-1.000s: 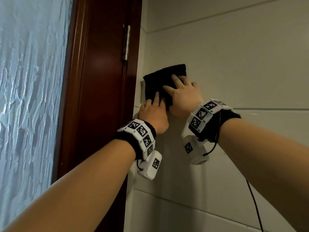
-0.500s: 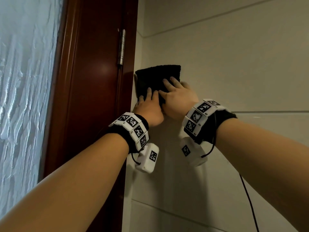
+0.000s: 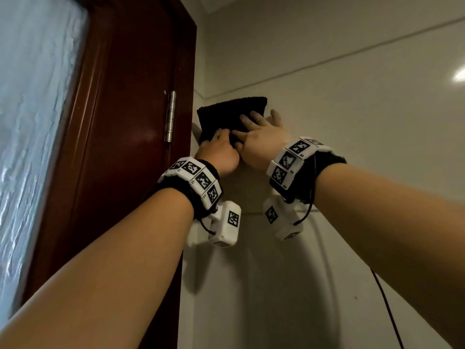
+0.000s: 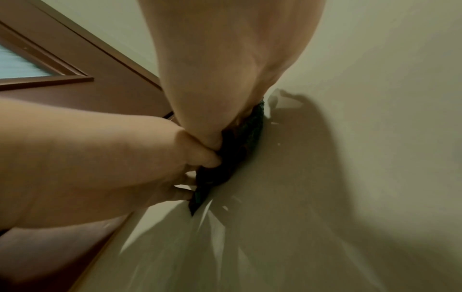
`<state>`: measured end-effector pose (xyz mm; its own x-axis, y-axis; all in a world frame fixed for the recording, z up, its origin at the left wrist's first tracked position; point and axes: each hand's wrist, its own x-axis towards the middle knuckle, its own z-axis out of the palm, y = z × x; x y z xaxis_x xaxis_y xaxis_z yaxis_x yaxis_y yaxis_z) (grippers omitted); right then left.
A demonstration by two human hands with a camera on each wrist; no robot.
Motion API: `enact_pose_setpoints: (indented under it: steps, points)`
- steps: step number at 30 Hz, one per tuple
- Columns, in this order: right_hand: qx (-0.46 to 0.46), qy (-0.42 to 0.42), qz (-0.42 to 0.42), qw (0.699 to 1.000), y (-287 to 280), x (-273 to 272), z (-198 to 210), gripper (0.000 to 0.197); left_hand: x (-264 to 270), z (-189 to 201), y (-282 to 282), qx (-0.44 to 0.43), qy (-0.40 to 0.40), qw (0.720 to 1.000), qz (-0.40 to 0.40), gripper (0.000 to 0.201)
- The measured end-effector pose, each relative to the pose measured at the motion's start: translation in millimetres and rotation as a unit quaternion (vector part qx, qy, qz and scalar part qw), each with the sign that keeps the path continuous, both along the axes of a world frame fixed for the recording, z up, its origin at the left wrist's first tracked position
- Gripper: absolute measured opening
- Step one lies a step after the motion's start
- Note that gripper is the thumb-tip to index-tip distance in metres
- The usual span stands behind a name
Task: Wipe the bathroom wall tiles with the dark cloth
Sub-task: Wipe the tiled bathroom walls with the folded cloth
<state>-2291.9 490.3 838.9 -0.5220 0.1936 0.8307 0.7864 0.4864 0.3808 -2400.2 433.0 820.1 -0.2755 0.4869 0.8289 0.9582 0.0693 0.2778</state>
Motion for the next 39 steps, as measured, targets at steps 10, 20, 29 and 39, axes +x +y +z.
enact_pose_setpoints:
  steps: [10, 20, 29, 39]
  points:
    - [0.000, 0.018, 0.011, 1.000, 0, -2, 56, 0.045, -4, 63, 10, 0.047, 0.007, 0.999, 0.024, 0.042]
    - [-0.030, 0.037, 0.031, 0.998, -2, -3, 62, 0.046, -5, 67, 4, 0.128, 0.025, 0.991, 0.012, 0.041]
    - [-0.031, 0.024, 0.011, 0.999, -7, 2, 65, 0.048, -2, 76, 15, 0.080, -0.012, 0.996, 0.041, 0.042]
    - [-0.001, -0.007, -0.034, 0.999, -3, 22, 59, 0.061, -1, 78, 20, 0.035, 0.054, 0.993, 0.101, 0.062]
